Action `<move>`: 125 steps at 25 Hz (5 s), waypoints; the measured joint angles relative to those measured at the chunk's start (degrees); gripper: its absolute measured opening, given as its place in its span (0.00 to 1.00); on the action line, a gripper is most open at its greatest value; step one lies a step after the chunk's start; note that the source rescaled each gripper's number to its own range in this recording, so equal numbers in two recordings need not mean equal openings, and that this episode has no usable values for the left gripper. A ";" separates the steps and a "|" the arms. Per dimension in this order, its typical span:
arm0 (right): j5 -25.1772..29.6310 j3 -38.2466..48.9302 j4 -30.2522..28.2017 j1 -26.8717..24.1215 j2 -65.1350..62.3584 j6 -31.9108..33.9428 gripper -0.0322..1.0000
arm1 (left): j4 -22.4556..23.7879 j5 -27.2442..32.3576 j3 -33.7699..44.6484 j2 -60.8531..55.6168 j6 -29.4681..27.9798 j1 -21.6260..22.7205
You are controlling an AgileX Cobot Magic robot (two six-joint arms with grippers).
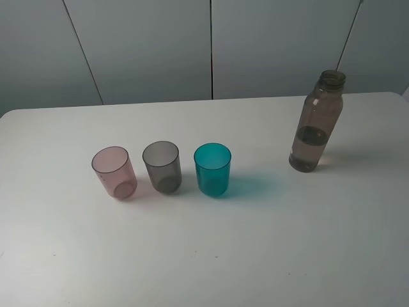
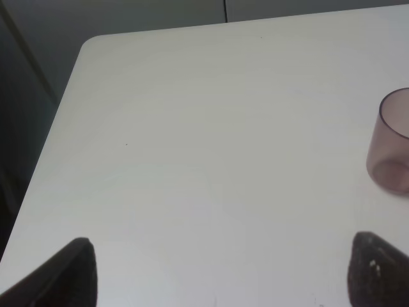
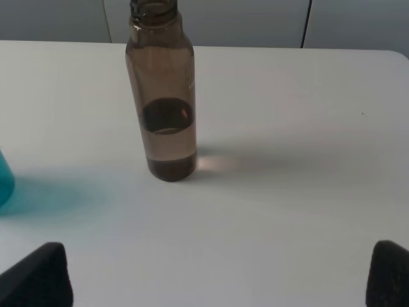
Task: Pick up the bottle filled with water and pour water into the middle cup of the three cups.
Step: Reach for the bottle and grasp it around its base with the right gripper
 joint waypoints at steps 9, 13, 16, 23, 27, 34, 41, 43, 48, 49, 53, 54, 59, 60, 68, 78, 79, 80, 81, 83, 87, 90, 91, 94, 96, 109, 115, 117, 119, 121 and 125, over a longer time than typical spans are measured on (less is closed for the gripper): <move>0.00 0.00 0.00 0.00 0.00 0.00 1.00 | 0.00 0.00 0.00 0.00 0.00 0.00; 0.00 0.00 0.00 0.00 0.00 0.00 1.00 | 0.00 0.00 0.00 0.00 0.00 0.00; 0.00 0.00 0.00 0.00 0.00 0.00 1.00 | 0.00 0.00 0.00 0.00 0.00 0.00; 0.00 0.00 0.00 0.00 0.00 0.00 1.00 | 0.00 0.00 0.00 0.00 0.00 0.00; 0.00 0.00 0.00 0.00 0.00 0.00 1.00 | 0.00 0.00 0.00 0.00 0.00 0.00; 0.00 0.00 0.00 0.00 0.00 0.00 1.00 | 0.00 0.00 0.00 0.00 0.00 0.00; 0.00 0.00 0.00 0.00 0.00 0.00 1.00 | 0.00 0.00 0.00 0.00 0.00 0.00; 0.00 0.00 0.00 0.00 0.00 0.00 1.00 | 0.00 0.00 0.00 0.00 0.00 0.00; 0.00 0.00 0.00 0.00 0.00 0.00 1.00 | 0.00 0.00 0.00 0.00 0.00 0.00; 0.00 0.00 0.00 0.00 0.00 0.00 1.00 | 0.00 0.00 0.00 0.00 0.00 0.00; 0.00 0.00 0.00 0.00 0.00 0.00 1.00 | 0.00 0.00 0.00 0.00 0.00 0.00; 0.00 0.00 0.00 0.00 0.00 0.00 1.00 | 0.00 0.00 0.00 0.00 0.00 0.00; 0.00 0.00 0.00 0.00 0.00 0.00 1.00 | 0.00 0.00 0.00 0.00 -0.12 0.00; 0.00 0.00 0.00 0.00 0.00 0.00 1.00 | 0.00 0.00 0.00 0.00 -0.22 0.00; 0.00 0.00 0.00 0.00 0.00 0.35 1.00 | 0.00 0.00 0.00 0.00 -0.21 0.00; -0.31 0.00 -0.11 0.00 1.34 1.74 1.00 | 0.00 0.00 0.00 0.00 -0.21 0.00; -0.93 -0.39 -0.11 0.00 3.09 1.74 1.00 | 0.00 0.00 0.00 0.00 -0.21 0.00; -2.17 -1.01 -0.11 0.00 5.37 1.74 1.00 | 0.00 0.00 0.00 0.00 -0.21 0.00; -3.73 -1.76 -0.11 0.00 7.86 1.74 1.00 | 0.00 0.00 0.00 0.00 -0.21 0.00; -7.10 -3.78 -0.11 0.00 13.06 1.74 1.00 | 0.00 0.00 0.00 0.00 -0.21 0.00; -13.86 -6.57 -0.11 0.00 24.90 1.74 1.00 | 0.00 0.00 0.00 0.00 -0.21 0.00; -17.90 -6.82 0.27 0.00 33.54 1.62 1.00 | 0.00 0.00 0.00 0.00 -0.21 0.00; -19.07 -6.82 0.53 0.00 36.42 1.62 1.00 | 0.00 0.00 0.00 0.00 -0.21 0.00; -22.93 -6.68 2.21 0.00 43.59 1.50 1.00 | 0.00 0.00 0.00 0.00 -0.21 0.00; -26.53 -5.51 2.82 0.77 47.33 1.16 1.00 | 0.00 0.00 0.00 0.00 -0.21 0.00; -69.29 15.85 3.21 12.70 61.74 -1.11 1.00 | 0.00 0.00 0.00 0.00 -0.21 0.00; -88.68 18.88 3.21 12.70 71.59 -1.11 1.00 | 0.00 0.00 0.00 0.00 -0.21 0.00; -94.87 18.92 3.21 12.70 75.77 -1.11 1.00 | 0.00 0.00 0.00 0.00 -0.21 0.00; -99.81 18.92 3.21 12.70 79.69 -1.11 1.00 | 0.00 0.00 0.00 0.00 -0.21 0.00; -103.35 18.92 3.21 12.70 83.52 -1.02 1.00 | 0.00 0.00 0.00 0.00 -0.21 0.00; -107.19 18.92 2.63 12.70 90.91 -0.58 1.00 | 0.00 0.00 0.00 0.00 -0.21 0.00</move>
